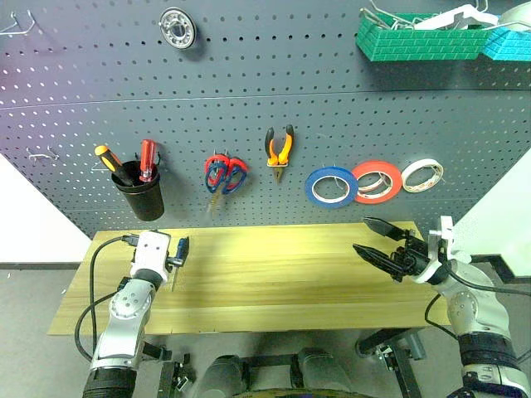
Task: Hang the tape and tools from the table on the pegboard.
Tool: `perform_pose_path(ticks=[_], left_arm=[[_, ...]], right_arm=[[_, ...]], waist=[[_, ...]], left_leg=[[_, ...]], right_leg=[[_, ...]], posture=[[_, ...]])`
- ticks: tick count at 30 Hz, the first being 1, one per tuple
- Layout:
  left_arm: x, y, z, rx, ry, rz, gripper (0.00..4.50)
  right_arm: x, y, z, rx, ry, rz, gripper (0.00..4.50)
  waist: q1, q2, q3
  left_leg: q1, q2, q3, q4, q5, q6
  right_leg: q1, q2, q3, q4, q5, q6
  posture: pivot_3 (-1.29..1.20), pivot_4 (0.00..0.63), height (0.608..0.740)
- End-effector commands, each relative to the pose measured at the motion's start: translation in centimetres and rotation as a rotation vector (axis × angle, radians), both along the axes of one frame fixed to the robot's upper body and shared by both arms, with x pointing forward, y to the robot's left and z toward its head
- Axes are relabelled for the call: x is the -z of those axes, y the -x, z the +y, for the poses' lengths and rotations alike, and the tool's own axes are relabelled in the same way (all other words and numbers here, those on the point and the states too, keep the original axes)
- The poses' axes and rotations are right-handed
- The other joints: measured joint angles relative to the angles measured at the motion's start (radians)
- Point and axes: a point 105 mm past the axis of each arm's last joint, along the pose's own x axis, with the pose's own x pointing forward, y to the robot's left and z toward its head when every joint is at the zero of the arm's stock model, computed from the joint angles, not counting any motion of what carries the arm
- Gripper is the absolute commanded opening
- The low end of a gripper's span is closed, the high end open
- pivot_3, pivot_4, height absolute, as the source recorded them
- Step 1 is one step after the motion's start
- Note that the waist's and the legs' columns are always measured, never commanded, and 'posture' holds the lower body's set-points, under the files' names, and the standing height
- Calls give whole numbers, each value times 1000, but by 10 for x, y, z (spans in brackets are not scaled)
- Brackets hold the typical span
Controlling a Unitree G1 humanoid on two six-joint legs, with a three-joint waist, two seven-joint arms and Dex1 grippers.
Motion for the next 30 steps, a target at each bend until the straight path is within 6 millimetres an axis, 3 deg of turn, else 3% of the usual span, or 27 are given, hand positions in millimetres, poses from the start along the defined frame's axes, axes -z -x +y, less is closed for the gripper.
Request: perform_pose_path(ticks=[1, 5, 15, 24, 30], left_arm=[[-2, -5, 7, -38, 82, 25, 4453], [2, -8, 18, -117, 148, 65, 4453], [5, -18, 32, -116, 159, 122, 4453], [14, -25, 42, -119, 141, 162, 4453], [17, -35, 40, -106, 136, 173, 4453]], right_arm=[[-10, -7, 4, -12, 28, -46, 4500], [-11, 0, 8, -44, 28, -44, 4500], [-8, 18, 8, -59, 133, -65, 4500], [-35, 49, 25, -171, 59, -104, 4500], [-42, 55, 31, -201, 56, -91, 4500]], waist=[[0, 0, 2], [2, -4, 7], [3, -7, 37], [-1, -11, 75], [-2, -17, 102]], left_leg=[[0, 0, 0, 0, 0, 0], [0, 0, 0, 0, 0, 0], [-1, 0, 0, 0, 0, 0], [-4, 0, 0, -2, 0, 0], [-5, 1, 0, -2, 0, 0]], right_leg=[[0, 0, 0, 0, 0, 0], [0, 0, 0, 0, 0, 0], [-1, -1, 0, -1, 0, 0], [-3, -1, 0, -2, 0, 0], [-4, -2, 0, -4, 0, 0]], posture=[[-74, 79, 730], [-73, 85, 730], [-98, 126, 730], [-138, 171, 730], [-153, 199, 730]])
